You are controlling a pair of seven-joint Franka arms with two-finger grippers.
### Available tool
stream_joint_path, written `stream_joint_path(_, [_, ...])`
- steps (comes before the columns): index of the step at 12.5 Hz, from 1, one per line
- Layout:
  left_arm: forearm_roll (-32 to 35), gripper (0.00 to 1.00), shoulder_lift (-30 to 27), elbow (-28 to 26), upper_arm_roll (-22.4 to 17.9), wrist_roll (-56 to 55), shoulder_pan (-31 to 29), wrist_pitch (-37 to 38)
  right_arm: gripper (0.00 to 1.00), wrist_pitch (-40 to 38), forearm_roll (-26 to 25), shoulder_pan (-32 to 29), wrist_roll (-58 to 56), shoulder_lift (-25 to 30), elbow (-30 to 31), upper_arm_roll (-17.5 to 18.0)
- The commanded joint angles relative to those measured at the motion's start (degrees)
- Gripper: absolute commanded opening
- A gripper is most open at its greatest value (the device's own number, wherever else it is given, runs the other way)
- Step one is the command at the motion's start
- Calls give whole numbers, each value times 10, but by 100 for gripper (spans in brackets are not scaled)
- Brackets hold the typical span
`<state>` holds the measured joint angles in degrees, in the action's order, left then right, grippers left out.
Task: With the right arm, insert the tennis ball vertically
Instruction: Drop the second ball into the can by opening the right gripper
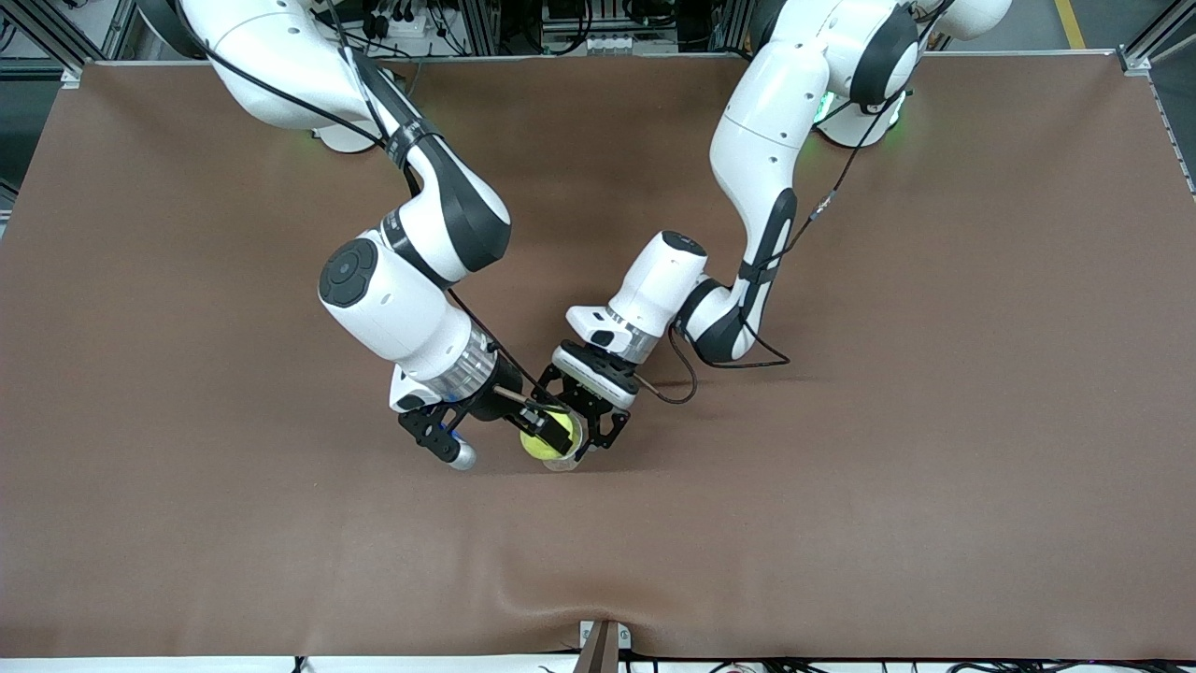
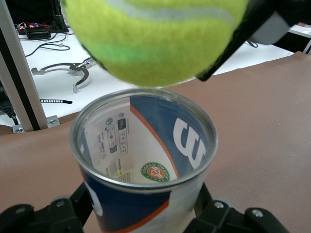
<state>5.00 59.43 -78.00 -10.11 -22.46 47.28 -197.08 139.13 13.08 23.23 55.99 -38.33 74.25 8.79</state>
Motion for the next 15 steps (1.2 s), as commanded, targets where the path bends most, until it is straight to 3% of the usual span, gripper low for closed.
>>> stream_joint_path(1, [-11, 84, 16, 21, -9, 1, 5, -8, 57, -5, -12, 3, 12, -6, -13, -2])
stream_joint_path(6, [-10, 84, 16, 21, -9, 1, 5, -8, 98, -5, -9, 3, 22, -6, -13, -2])
stream_joint_path(10, [-10, 89, 16, 21, -9, 1, 5, -8, 100, -6, -10, 3, 22, -6, -13, -1])
stream_joint_path(11, [-11, 100, 15, 21, -9, 1, 5, -8, 100, -6, -10, 3, 22, -6, -13, -1])
stream_joint_path(15, [-11, 100, 10, 21, -9, 0, 5, -8, 99, -96, -13, -24, 2, 18, -19, -2])
